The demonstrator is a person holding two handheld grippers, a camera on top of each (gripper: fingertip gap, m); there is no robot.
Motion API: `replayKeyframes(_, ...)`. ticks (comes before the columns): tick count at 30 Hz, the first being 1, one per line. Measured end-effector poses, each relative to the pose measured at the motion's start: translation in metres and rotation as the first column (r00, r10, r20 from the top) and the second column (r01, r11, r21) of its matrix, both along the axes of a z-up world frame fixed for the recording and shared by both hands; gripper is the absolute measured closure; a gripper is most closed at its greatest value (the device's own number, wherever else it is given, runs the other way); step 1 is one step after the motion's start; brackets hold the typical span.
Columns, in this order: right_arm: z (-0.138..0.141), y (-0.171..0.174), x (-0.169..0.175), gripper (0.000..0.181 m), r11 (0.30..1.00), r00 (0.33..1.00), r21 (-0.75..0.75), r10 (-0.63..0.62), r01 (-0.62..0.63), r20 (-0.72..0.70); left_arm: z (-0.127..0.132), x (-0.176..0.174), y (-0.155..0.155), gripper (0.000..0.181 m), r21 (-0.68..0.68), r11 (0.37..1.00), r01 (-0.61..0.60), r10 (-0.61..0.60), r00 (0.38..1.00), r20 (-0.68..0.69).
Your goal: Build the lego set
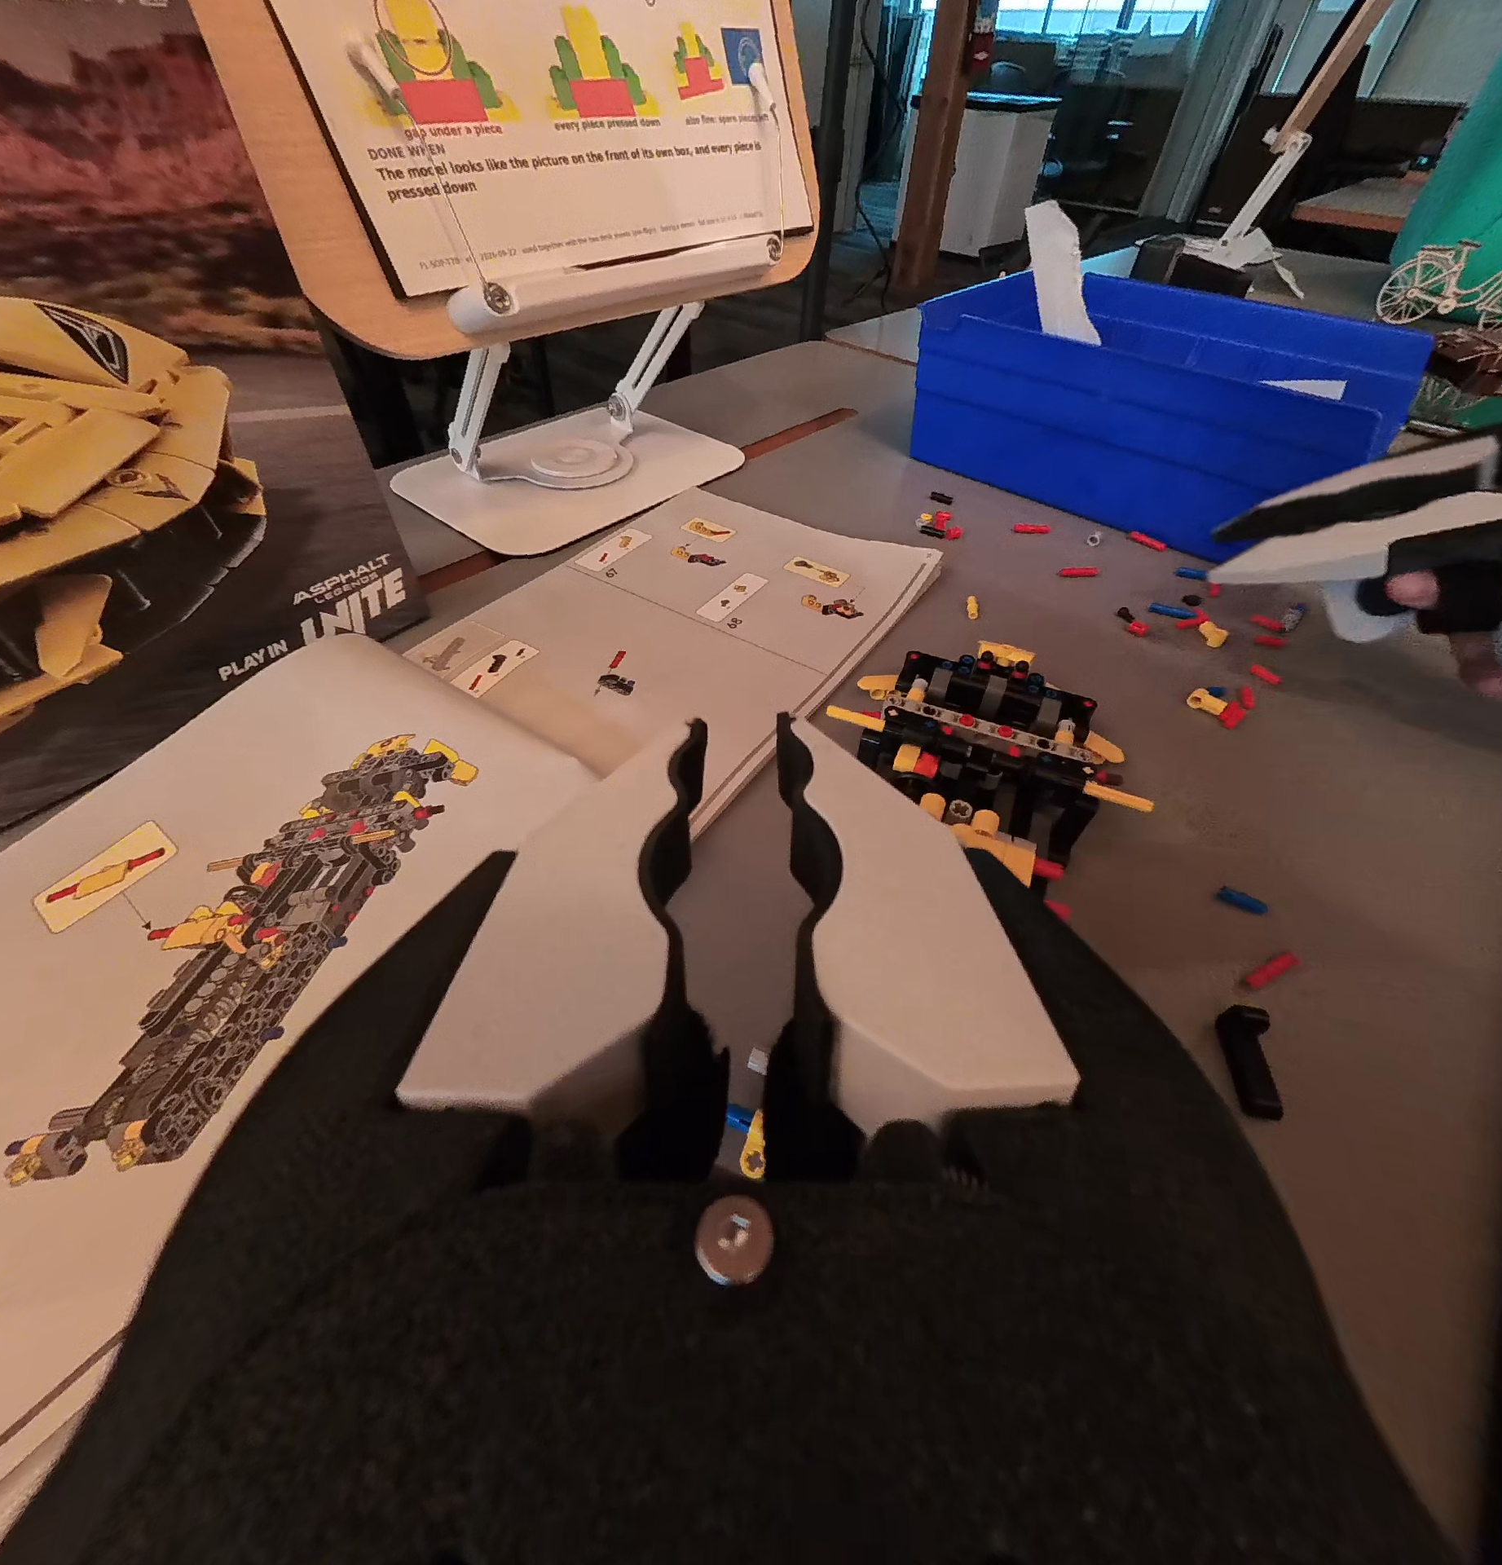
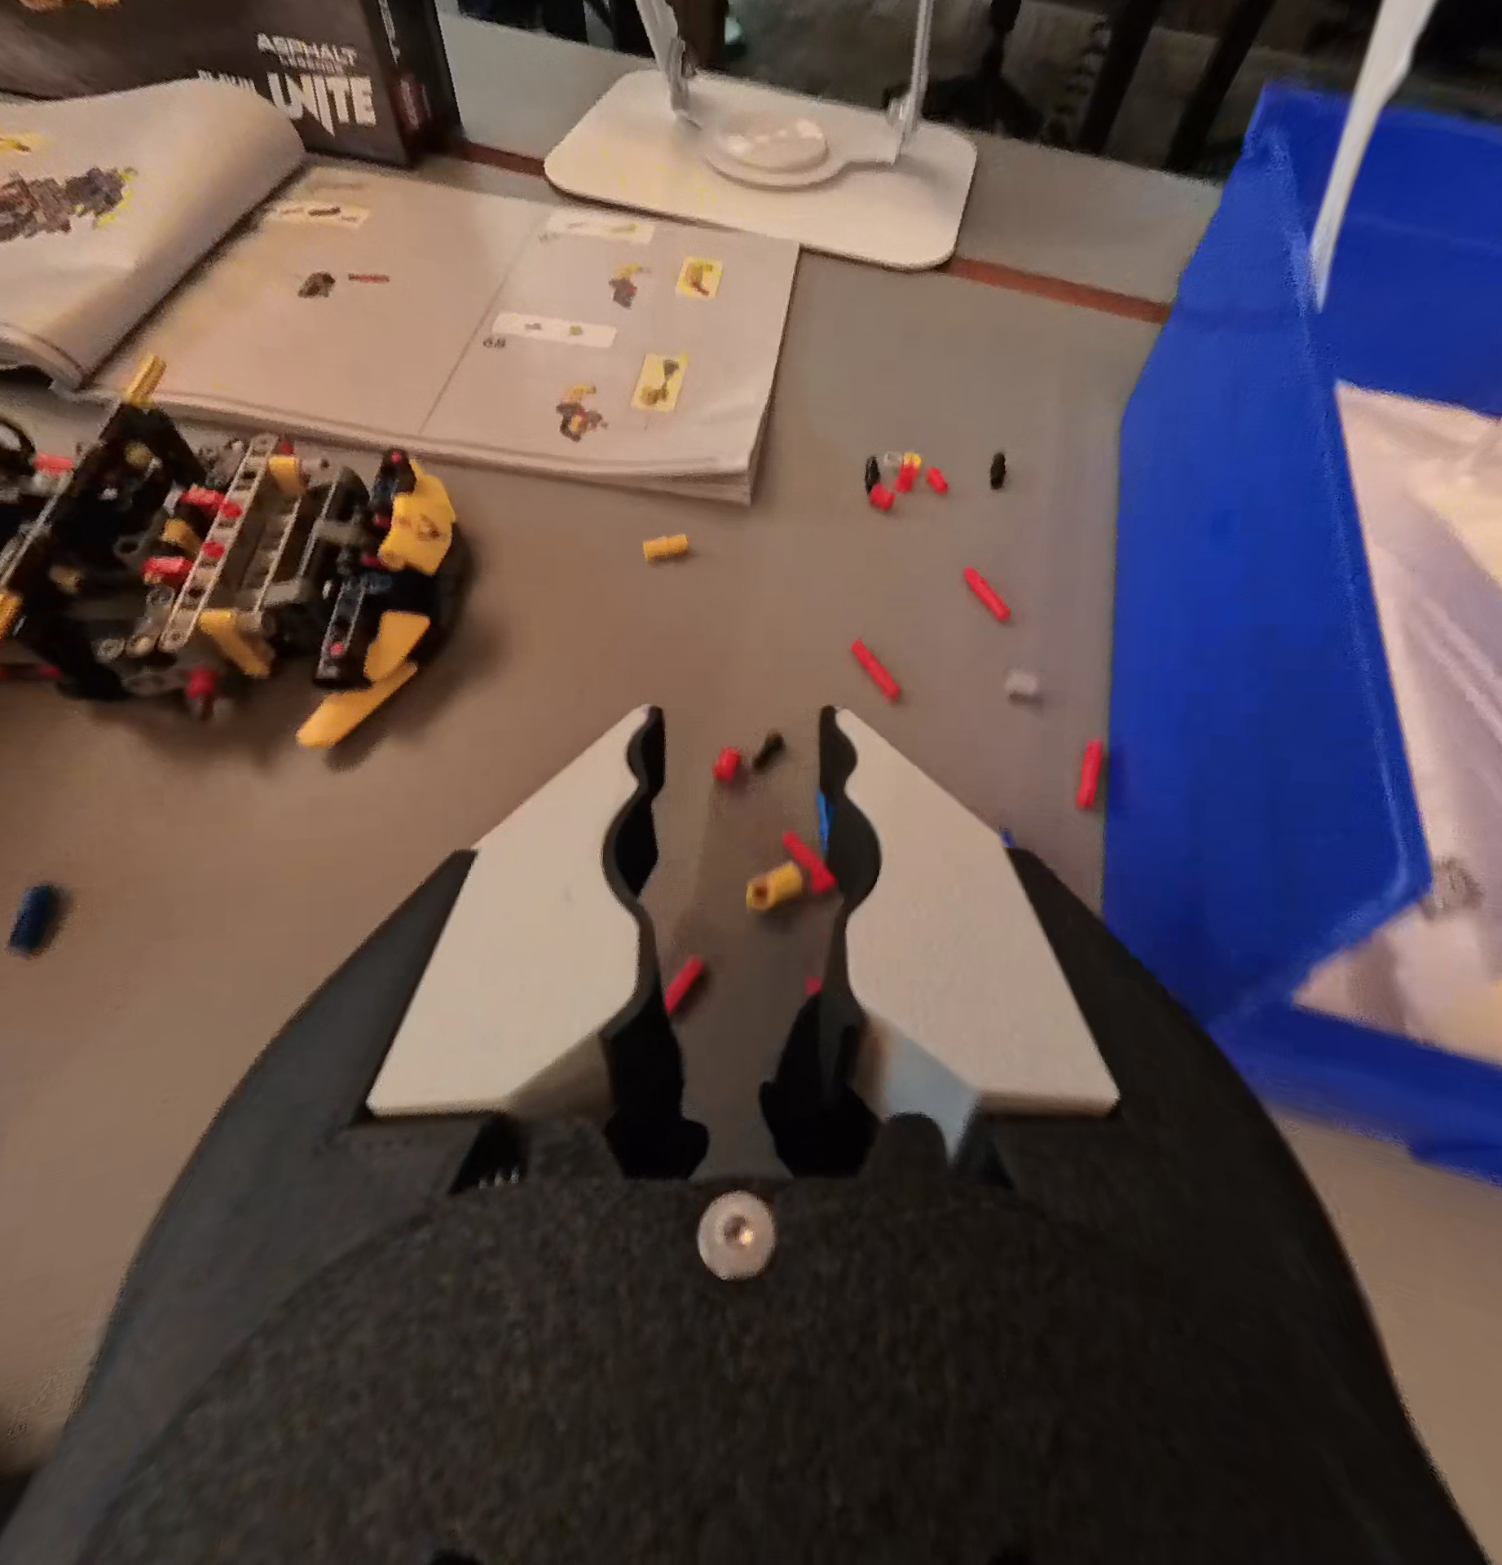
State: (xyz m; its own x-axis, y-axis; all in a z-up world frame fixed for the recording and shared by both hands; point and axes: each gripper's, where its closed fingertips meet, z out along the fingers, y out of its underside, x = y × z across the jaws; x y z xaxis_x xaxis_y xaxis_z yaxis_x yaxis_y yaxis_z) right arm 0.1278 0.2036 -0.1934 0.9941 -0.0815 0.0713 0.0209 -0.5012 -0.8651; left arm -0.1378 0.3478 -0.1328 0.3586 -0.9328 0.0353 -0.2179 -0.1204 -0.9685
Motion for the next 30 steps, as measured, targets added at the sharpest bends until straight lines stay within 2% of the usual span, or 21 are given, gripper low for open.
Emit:
replayKeyframes(3,0.009,0.037,0.004,0.147,1.0,0.999,0.019,-0.008,0.007,0.032,-0.002,0.001,-0.001,0.165,-0.003,1.0,0.005,-0.005,1.0,-0.005)
replayKeyframes(6,0.007,0.077,0.021,0.152,0.997,0.997,-0.061,-0.044,0.047,0.058,-0.002,0.002,-0.003,0.165,-0.01,1.0,0.015,-0.015,1.0,0.0)
replayKeyframes(10,-0.019,0.113,0.043,0.161,0.969,0.998,-0.242,-0.057,0.057,0.008,0.001,0.001,-0.004,0.165,-0.012,1.0,0.018,-0.018,1.0,0.01)
replayKeyframes(12,-0.026,0.125,0.045,0.161,0.964,0.999,-0.264,-0.041,0.039,-0.003,0.003,-0.001,-0.002,0.165,-0.014,1.0,0.016,-0.016,1.0,0.019)
replayKeyframes(18,-0.034,0.14,0.057,0.168,0.955,0.995,-0.29,-0.043,0.069,0.094,0.014,-0.006,-0.001,0.165,-0.045,0.999,0.023,-0.02,0.998,0.064)
replayKeyframes(27,-0.049,0.138,0.064,0.167,0.953,0.998,-0.298,-0.063,0.052,-0.027,0.011,-0.004,-0.004,0.165,-0.086,0.995,0.051,-0.044,0.996,0.077)
replayKeyframes(30,-0.05,0.138,0.062,0.177,0.957,0.996,-0.289,-0.053,0.031,-0.069,0.009,-0.003,-0.004,0.164,-0.094,0.994,0.052,-0.045,0.996,0.074)
